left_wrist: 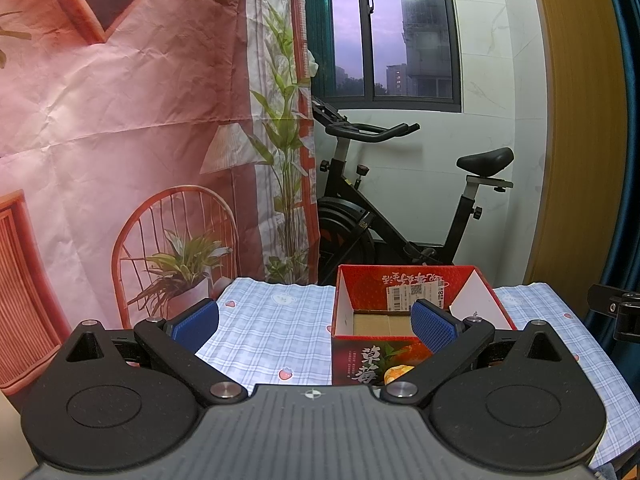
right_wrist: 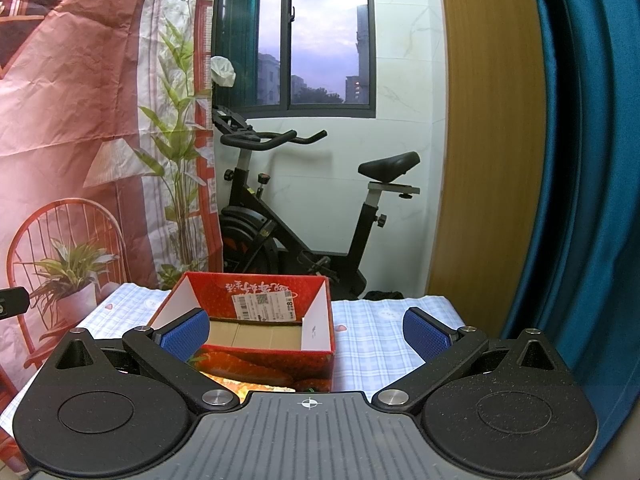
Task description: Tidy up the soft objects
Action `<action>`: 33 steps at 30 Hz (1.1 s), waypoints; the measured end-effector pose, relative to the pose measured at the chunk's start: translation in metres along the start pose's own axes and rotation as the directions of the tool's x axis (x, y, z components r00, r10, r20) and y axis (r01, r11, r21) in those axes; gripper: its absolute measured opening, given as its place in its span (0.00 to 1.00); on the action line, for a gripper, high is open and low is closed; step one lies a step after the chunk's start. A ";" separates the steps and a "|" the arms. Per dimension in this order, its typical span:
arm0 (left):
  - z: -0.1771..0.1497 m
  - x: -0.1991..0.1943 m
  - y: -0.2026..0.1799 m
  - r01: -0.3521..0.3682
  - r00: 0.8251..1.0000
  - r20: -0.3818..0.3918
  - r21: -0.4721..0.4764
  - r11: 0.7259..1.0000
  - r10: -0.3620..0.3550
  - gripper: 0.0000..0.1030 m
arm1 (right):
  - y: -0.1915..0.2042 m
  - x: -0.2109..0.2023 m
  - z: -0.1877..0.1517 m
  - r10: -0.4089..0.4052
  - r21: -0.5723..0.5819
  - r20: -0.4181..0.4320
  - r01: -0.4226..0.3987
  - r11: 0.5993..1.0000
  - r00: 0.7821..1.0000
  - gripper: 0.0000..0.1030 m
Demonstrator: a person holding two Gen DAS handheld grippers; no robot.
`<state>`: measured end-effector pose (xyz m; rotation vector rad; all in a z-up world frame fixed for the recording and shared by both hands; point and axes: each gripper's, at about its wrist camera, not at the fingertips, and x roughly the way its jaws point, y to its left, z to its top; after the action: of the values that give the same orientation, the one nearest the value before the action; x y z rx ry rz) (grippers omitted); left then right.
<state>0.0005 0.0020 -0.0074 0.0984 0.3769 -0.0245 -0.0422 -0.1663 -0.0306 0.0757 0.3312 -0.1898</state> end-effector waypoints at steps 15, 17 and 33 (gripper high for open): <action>-0.007 0.006 -0.001 0.006 1.000 -0.021 -0.019 1.000 -0.006 1.00 | 0.003 0.003 -0.006 0.021 0.005 -0.003 -0.021 1.000 1.000 1.00; -0.009 0.010 0.002 0.006 1.000 -0.028 -0.030 1.000 -0.006 1.00 | 0.003 0.004 -0.007 0.039 0.014 0.001 -0.039 0.999 0.999 1.00; -0.073 0.114 0.005 0.084 0.974 -0.204 -0.072 0.994 -0.097 0.99 | -0.006 0.095 -0.077 0.158 0.131 -0.075 -0.147 0.980 0.985 1.00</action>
<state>0.0799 0.0132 -0.1168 0.0209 0.5900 -0.0926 0.0200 -0.1806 -0.1351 0.2327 0.3968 -0.0547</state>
